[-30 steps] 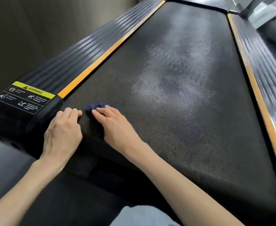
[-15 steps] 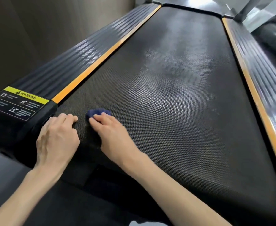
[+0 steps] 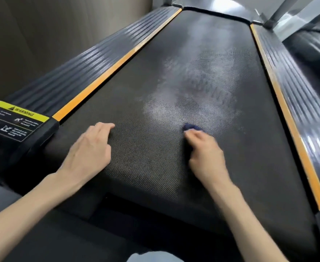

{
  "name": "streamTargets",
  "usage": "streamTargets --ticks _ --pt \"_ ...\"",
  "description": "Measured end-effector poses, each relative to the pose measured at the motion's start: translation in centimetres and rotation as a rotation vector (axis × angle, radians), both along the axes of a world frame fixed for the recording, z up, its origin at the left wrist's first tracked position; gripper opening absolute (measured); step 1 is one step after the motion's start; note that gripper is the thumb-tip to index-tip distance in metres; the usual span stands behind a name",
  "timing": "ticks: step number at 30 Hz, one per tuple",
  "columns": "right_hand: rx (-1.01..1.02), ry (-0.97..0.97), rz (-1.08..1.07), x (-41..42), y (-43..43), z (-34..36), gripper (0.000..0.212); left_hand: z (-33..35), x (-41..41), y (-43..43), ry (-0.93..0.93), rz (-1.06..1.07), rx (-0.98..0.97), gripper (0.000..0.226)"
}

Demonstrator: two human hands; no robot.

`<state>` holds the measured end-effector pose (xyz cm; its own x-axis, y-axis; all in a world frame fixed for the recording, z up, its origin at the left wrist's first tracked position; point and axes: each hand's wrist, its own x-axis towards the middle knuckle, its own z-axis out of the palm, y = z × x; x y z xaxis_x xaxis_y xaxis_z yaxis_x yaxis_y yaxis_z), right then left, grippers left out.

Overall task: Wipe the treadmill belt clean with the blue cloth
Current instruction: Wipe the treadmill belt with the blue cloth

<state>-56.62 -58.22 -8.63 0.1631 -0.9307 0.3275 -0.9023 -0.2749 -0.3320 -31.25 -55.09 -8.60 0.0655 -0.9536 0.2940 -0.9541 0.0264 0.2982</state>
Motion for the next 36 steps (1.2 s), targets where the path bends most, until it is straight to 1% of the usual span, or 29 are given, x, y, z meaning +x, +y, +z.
streamTargets --ticks 2,3,4,5,6,9,10,11,12,13,15,16,17,18,19,22,23,25,27,29,30,32,34,36 --pt "-0.048 0.043 0.282 2.9 1.5 -0.9 0.052 0.1 -1.7 -1.3 -0.011 -0.135 -0.021 0.055" --pt "-0.063 0.040 0.362 3.3 1.7 -1.2 0.052 0.2 -2.3 -2.0 -0.033 -0.196 -0.026 0.057" --pt "-0.042 0.025 0.387 2.9 1.3 -1.1 0.054 0.4 -2.8 -2.7 -0.059 -0.252 -0.019 0.057" --pt "-0.005 0.010 0.357 1.7 0.3 -0.9 0.055 0.7 -3.2 -3.3 -0.086 -0.304 -0.004 0.056" --pt "0.036 0.005 0.279 -0.1 -1.0 -0.7 0.055 1.0 -3.6 -3.9 -0.119 -0.351 0.009 0.054" --pt "0.069 0.013 -0.105 -7.3 -6.5 -0.1 0.050 2.2 -5.0 -5.8 -0.292 -0.468 0.033 0.039" --pt "0.086 0.001 -0.220 -9.2 -7.8 0.4 0.049 2.8 -5.7 -6.5 -0.355 -0.468 0.054 0.033" --pt "0.096 0.011 -0.279 -10.2 -8.3 0.7 0.050 3.5 -6.4 -7.2 -0.407 -0.438 0.091 0.029" --pt "0.112 0.037 -0.270 -10.2 -8.2 1.0 0.051 4.1 -7.3 -8.0 -0.428 -0.385 0.129 0.026" --pt "0.096 0.072 -0.188 -9.8 -7.4 1.0 0.052 4.4 -8.1 -8.7 -0.413 -0.327 0.155 0.025" --pt "0.008 0.169 0.147 -8.3 -4.4 0.4 0.054 4.3 -9.5 -9.6 -0.353 -0.248 0.173 0.031" --pt "0.009 0.221 0.315 -8.3 -3.1 0.1 0.056 4.0 -9.9 -9.7 -0.338 -0.238 0.175 0.037" --pt "0.034 0.253 0.419 -8.9 -2.9 -0.2 0.057 3.6 -10.1 -9.6 -0.347 -0.238 0.171 0.042" --pt "0.036 0.264 0.431 -9.9 -3.3 -0.2 0.056 3.0 -10.1 -9.5 -0.373 -0.244 0.152 0.045" --pt "0.039 0.246 0.355 -11.3 -4.6 0.0 0.055 2.5 -10.1 -9.5 -0.400 -0.251 0.124 0.045" --pt "0.022 0.200 -0.077 -16.2 -9.6 0.8 0.052 2.3 -10.4 -10.0 -0.447 -0.223 0.092 0.042" --pt "0.081 0.199 -0.190 -17.8 -11.2 1.0 0.052 2.5 -10.7 -10.1 -0.449 -0.210 0.102 0.039" --pt "0.190 0.166 -0.324 -19.7 -13.3 1.3 0.054 2.8 -11.5 -10.2 -0.460 -0.195 0.121 0.031" --pt "0.237 0.199 -0.376 -19.7 -13.7 1.8 0.056 3.0 -12.3 -10.1 -0.482 -0.201 0.132 0.024" --pt "0.261 0.295 -0.352 -19.0 -12.0 1.9 0.057 3.0 -13.3 -10.1 -0.499 -0.245 0.106 0.028" --pt "0.260 0.331 -0.328 -18.7 -10.5 1.9 0.057 3.1 -14.1 -10.2 -0.470 -0.288 0.072 0.033" --pt "0.229 0.360 -0.296 -18.3 -6.9 1.5 0.060 3.6 -16.3 -10.2 -0.332 -0.422 0.053 0.043" --pt "0.151 0.308 -0.280 -18.3 -4.3 0.6 0.063 3.9 -18.8 -10.3 -0.217 -0.552 0.105 0.052" --pt "0.100 0.229 -0.285 -18.8 -5.0 0.2 0.060 3.4 -20.2 -10.8 -0.200 -0.617 0.166 0.056"
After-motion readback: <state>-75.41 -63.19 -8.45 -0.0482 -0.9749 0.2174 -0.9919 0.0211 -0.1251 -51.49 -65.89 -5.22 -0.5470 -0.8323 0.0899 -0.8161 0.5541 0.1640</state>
